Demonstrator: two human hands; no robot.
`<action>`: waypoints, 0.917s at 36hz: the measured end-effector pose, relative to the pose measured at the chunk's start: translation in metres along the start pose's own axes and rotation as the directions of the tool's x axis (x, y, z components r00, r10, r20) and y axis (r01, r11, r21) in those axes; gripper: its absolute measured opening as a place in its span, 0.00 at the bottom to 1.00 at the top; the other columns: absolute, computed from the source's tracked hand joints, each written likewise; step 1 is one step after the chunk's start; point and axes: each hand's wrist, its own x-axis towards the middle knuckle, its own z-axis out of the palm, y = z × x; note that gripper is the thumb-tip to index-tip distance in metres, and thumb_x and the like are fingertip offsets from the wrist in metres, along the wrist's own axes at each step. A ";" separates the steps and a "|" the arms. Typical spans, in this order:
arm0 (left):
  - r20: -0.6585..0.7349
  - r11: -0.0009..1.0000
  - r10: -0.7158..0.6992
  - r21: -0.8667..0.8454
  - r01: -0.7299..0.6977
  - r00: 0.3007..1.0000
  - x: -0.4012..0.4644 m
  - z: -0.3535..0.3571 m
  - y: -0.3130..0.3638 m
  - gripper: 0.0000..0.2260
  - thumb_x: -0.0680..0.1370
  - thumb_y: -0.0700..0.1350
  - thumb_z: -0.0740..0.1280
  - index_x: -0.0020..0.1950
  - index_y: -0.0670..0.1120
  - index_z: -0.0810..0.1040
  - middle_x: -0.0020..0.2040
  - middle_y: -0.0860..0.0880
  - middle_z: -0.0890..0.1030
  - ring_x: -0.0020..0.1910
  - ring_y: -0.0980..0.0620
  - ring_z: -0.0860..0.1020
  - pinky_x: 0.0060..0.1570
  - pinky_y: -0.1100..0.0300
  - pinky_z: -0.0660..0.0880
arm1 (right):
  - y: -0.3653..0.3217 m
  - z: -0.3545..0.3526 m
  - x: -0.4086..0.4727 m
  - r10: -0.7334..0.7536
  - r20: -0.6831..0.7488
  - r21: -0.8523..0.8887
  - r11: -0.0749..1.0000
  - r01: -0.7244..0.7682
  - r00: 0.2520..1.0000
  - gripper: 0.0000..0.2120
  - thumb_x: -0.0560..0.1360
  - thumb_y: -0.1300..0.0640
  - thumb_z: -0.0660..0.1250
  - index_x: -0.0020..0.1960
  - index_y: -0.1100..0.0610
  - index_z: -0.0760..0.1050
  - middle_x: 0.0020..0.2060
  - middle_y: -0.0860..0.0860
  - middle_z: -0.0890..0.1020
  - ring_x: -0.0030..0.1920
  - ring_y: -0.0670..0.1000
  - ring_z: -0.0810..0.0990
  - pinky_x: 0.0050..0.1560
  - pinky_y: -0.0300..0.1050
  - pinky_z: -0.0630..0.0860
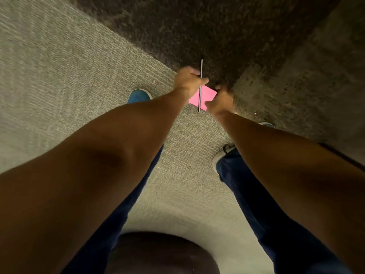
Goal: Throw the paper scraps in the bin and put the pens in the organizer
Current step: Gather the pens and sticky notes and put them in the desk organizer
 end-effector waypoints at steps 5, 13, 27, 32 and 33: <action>-0.134 0.976 0.054 0.214 -0.024 0.990 0.021 0.016 -0.003 0.22 0.67 0.54 0.79 0.54 0.43 0.81 0.52 0.46 0.85 0.52 0.48 0.82 0.49 0.60 0.76 | 0.002 0.017 0.003 -0.119 -0.056 -0.146 0.983 0.110 0.991 0.38 0.70 0.49 0.76 0.71 0.59 0.60 0.66 0.64 0.68 0.58 0.65 0.77 0.55 0.54 0.76; -0.202 0.892 0.174 0.446 -0.068 0.964 0.031 0.024 -0.009 0.15 0.72 0.51 0.74 0.52 0.43 0.85 0.51 0.44 0.86 0.54 0.45 0.83 0.55 0.54 0.78 | -0.006 0.027 -0.001 -0.054 -0.126 -0.142 0.989 0.035 0.991 0.32 0.75 0.49 0.72 0.69 0.64 0.62 0.68 0.64 0.65 0.64 0.65 0.72 0.58 0.55 0.74; -0.093 0.973 0.145 0.193 -0.125 0.985 -0.034 -0.023 0.029 0.06 0.80 0.41 0.65 0.50 0.45 0.81 0.52 0.43 0.84 0.48 0.48 0.81 0.49 0.57 0.77 | -0.010 -0.062 -0.023 0.041 0.001 0.206 0.978 -0.040 0.999 0.25 0.76 0.45 0.71 0.64 0.63 0.76 0.61 0.61 0.81 0.60 0.61 0.81 0.57 0.50 0.78; -0.065 0.976 0.188 0.124 -0.179 0.980 -0.091 -0.040 0.064 0.13 0.77 0.35 0.58 0.45 0.47 0.81 0.51 0.45 0.84 0.52 0.43 0.81 0.55 0.54 0.78 | -0.023 -0.121 -0.061 -0.009 -0.005 0.272 0.962 0.010 1.000 0.26 0.76 0.44 0.70 0.65 0.61 0.76 0.62 0.59 0.81 0.58 0.60 0.82 0.58 0.51 0.78; -0.065 0.975 0.198 0.112 -0.191 0.978 -0.103 -0.044 0.074 0.14 0.77 0.35 0.58 0.43 0.48 0.81 0.52 0.45 0.84 0.52 0.43 0.81 0.55 0.56 0.77 | -0.027 -0.133 -0.070 -0.021 -0.017 0.296 0.955 0.025 1.000 0.24 0.76 0.43 0.69 0.64 0.60 0.76 0.61 0.58 0.82 0.57 0.60 0.82 0.58 0.51 0.78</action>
